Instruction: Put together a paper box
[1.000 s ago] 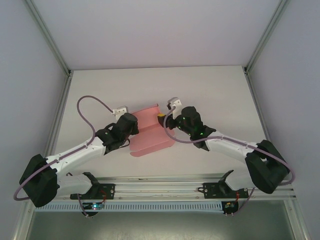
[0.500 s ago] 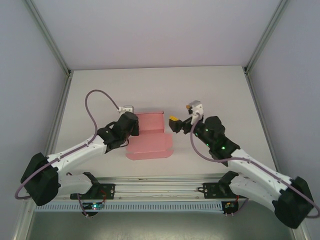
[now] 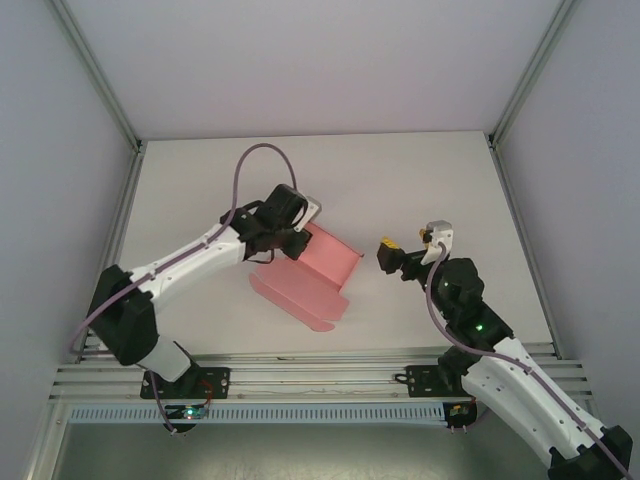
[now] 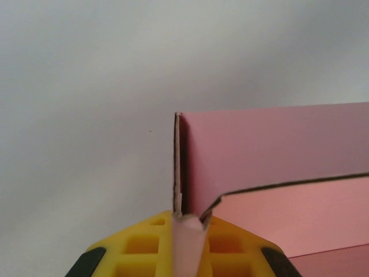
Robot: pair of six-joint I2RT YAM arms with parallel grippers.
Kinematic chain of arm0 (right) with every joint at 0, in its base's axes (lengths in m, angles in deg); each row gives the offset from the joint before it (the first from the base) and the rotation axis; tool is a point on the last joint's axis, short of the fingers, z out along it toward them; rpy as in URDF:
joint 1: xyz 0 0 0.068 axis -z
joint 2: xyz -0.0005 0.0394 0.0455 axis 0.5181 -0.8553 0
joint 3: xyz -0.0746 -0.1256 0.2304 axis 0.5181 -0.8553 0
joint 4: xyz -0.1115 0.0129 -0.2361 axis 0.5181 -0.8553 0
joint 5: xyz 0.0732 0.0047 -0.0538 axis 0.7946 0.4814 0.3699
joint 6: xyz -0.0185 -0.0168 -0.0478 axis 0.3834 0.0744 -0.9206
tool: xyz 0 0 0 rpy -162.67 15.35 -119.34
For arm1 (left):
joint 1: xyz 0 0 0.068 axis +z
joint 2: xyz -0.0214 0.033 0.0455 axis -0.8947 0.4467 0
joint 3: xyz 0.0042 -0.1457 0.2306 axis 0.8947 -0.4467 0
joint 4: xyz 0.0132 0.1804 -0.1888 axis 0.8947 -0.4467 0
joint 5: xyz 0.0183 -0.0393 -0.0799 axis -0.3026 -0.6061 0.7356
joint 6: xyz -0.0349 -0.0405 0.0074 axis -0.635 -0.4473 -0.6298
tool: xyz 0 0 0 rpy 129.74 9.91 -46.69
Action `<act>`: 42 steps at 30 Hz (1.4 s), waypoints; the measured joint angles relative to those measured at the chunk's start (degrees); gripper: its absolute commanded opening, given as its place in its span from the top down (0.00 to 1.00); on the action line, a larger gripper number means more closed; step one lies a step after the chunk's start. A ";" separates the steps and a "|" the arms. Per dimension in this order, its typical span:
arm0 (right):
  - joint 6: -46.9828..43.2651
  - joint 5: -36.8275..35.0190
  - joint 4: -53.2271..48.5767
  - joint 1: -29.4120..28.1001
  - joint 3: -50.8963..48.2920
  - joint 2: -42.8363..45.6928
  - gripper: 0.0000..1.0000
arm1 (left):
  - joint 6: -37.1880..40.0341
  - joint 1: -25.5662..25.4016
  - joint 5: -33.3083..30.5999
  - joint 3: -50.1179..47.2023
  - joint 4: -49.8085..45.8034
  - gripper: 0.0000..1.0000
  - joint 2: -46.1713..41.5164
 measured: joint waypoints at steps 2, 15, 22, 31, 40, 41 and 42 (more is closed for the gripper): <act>0.11 0.04 -0.44 0.37 0.00 0.42 0.02 | 3.28 -0.04 0.24 2.82 -3.15 1.00 3.58; 0.28 0.09 -1.75 1.88 -0.04 0.35 0.02 | 16.90 -8.50 -11.58 11.43 -10.40 1.00 25.77; 0.28 0.24 -1.79 2.16 -0.04 0.76 0.02 | 21.92 -11.21 -17.75 11.65 -7.45 1.00 28.41; 0.28 0.50 -2.69 2.75 -0.07 1.38 0.02 | 27.50 -11.74 -20.96 11.72 -2.56 0.66 29.38; 0.28 0.90 -4.11 3.41 -0.07 1.38 0.02 | 29.44 -11.63 -22.32 13.94 -1.18 0.27 28.50; 0.26 0.98 -4.28 3.58 -0.07 1.38 0.02 | 29.66 -11.63 -22.03 13.94 -1.29 0.14 27.63; 0.26 1.20 -4.39 3.76 -0.07 1.38 0.02 | 29.66 -11.63 -21.59 13.94 -1.31 0.00 26.47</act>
